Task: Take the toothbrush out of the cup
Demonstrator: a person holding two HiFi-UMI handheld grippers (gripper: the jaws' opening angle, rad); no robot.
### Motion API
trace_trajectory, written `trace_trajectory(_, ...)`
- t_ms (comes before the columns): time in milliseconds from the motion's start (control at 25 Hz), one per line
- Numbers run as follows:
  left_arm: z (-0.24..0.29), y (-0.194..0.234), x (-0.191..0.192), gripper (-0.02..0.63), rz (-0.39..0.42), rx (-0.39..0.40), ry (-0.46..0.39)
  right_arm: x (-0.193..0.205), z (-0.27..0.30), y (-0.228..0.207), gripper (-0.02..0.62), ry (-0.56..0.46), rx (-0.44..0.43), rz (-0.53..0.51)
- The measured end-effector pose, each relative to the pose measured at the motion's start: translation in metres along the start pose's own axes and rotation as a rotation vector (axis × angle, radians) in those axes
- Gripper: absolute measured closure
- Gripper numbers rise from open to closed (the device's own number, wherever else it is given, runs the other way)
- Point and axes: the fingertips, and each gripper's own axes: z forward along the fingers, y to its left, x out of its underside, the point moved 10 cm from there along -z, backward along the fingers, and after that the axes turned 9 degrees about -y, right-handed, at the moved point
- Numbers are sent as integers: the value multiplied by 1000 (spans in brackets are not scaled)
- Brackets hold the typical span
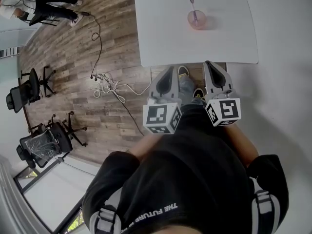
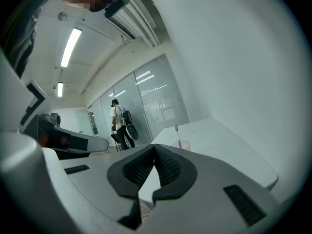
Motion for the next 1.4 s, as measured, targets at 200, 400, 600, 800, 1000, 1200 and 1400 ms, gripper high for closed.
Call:
trace_trajectory(200, 26, 14, -13, 591, -17, 11, 1, -8, 29, -4, 580, 5, 9, -17)
trace_trajectory(400, 50, 20, -25, 591, -35, 37, 7, -17, 50, -10, 580, 23, 21, -45)
trace_trajectory(600, 72, 27, -36, 591, -57, 64, 3, -25, 67, -15, 580, 32, 27, -45)
trace_trajectory(800, 84, 36, -42, 591, -56, 87, -16, -26, 78, -15, 580, 22, 22, -32)
trace_trajectory(1000, 98, 47, -49, 591, -65, 103, -19, -29, 92, -16, 580, 20, 39, -31)
trace_trajectory(1200, 108, 62, -61, 591, -70, 123, -25, -35, 106, -15, 580, 17, 77, -42)
trace_trajectory(1400, 125, 82, -68, 591, -90, 122, -15, -37, 127, -17, 580, 23, 103, -61)
